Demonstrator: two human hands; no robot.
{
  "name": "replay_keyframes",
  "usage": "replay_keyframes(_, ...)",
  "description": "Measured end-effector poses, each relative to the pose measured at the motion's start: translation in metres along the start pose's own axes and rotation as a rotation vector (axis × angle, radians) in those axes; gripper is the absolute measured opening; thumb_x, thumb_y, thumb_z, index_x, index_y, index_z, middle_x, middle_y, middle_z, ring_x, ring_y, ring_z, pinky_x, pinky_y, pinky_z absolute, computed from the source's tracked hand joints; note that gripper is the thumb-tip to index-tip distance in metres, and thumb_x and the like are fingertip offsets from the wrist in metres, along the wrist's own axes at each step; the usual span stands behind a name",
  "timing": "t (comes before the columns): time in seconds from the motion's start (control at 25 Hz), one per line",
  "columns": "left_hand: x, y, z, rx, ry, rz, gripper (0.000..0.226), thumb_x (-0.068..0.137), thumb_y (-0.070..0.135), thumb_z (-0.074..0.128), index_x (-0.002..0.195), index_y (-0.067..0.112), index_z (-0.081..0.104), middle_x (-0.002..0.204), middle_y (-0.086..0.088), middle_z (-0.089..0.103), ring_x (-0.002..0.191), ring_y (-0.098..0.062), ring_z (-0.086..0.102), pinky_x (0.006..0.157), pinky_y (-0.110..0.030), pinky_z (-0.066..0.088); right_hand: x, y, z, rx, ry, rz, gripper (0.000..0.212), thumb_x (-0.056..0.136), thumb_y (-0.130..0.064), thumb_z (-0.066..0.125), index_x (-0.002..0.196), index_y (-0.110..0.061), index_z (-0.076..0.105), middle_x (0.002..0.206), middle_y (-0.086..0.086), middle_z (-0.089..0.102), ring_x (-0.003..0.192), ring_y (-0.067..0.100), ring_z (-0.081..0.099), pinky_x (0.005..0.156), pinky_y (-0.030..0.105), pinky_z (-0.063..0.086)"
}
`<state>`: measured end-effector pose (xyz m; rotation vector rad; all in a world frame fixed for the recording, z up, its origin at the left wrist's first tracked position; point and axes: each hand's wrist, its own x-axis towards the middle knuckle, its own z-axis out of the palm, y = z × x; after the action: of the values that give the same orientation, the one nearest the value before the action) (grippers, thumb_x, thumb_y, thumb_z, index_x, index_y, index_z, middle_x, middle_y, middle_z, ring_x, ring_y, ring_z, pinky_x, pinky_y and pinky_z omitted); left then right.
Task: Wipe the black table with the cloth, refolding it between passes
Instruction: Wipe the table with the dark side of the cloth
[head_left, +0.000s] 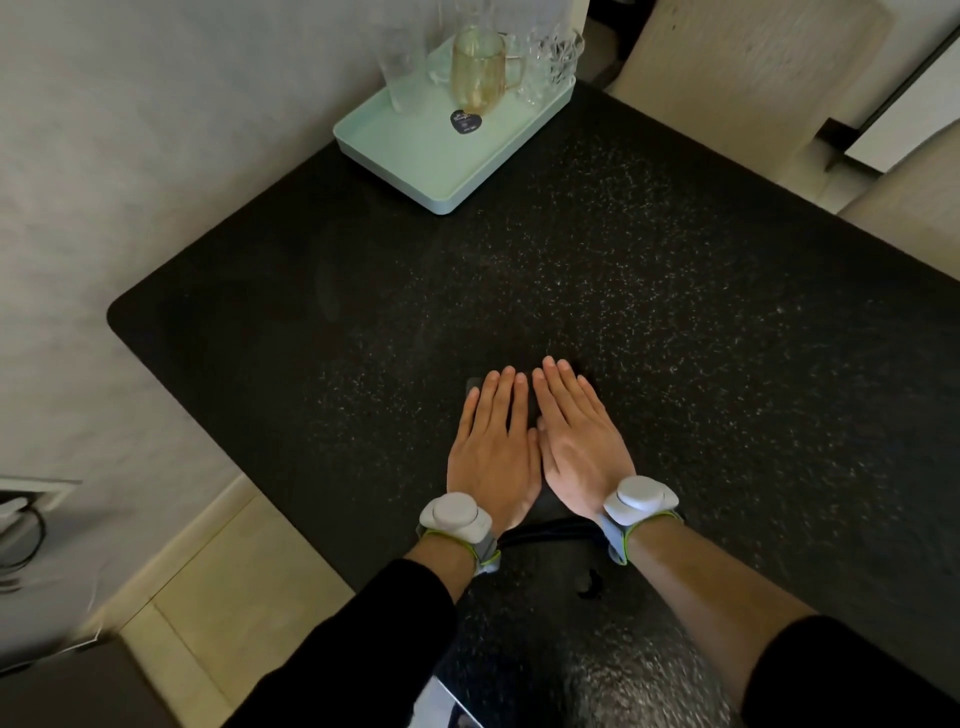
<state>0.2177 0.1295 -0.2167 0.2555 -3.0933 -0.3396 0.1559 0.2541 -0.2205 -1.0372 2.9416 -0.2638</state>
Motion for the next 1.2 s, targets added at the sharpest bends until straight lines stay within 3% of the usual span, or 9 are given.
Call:
replay_keyframes(0.8,-0.217,0.073,0.015,0.032,0.002,-0.126,0.058,0.107,0.033,0.024,0.158,0.007,0.022,0.167,-0.012,0.015,0.155,-0.024,0.010,0.125,-0.044,0.018,-0.224,-0.046,-0.006,-0.033,-0.059,-0.023,0.056,0.106,-0.030,0.026,0.155,-0.004,0.031,0.165,0.018,0.021,0.156,0.029,0.011,0.124,0.047,0.023)
replay_keyframes(0.96,-0.225,0.085,0.017,-0.053,0.067,-0.203,0.057,0.109,0.033,0.015,0.154,0.005,0.033,0.165,-0.012,0.022,0.154,-0.022,0.017,0.125,-0.041,0.022,-0.234,-0.049,-0.004,-0.071,-0.080,-0.028,0.059,0.106,-0.032,0.027,0.158,-0.004,0.023,0.167,0.019,0.012,0.156,0.031,0.005,0.125,0.049,0.019)
replay_keyframes(1.08,-0.224,0.083,0.017,-0.103,0.049,-0.163,0.061,0.107,0.040,0.007,0.159,0.010,0.021,0.167,-0.008,0.014,0.156,-0.019,0.006,0.127,-0.040,0.014,-0.222,-0.050,-0.003,-0.107,-0.119,-0.063,0.070,0.101,-0.037,0.028,0.159,-0.003,0.010,0.168,0.019,0.003,0.156,0.032,-0.001,0.126,0.049,0.013)
replay_keyframes(1.2,-0.205,0.068,0.011,-0.064,0.051,-0.150,0.059,0.106,0.035,0.015,0.160,0.011,0.013,0.168,-0.008,0.008,0.156,-0.018,0.001,0.126,-0.040,0.013,-0.198,-0.053,-0.004,-0.100,-0.146,-0.064,0.069,0.100,-0.037,0.016,0.159,-0.003,0.006,0.168,0.019,-0.001,0.156,0.032,-0.005,0.126,0.050,0.012)
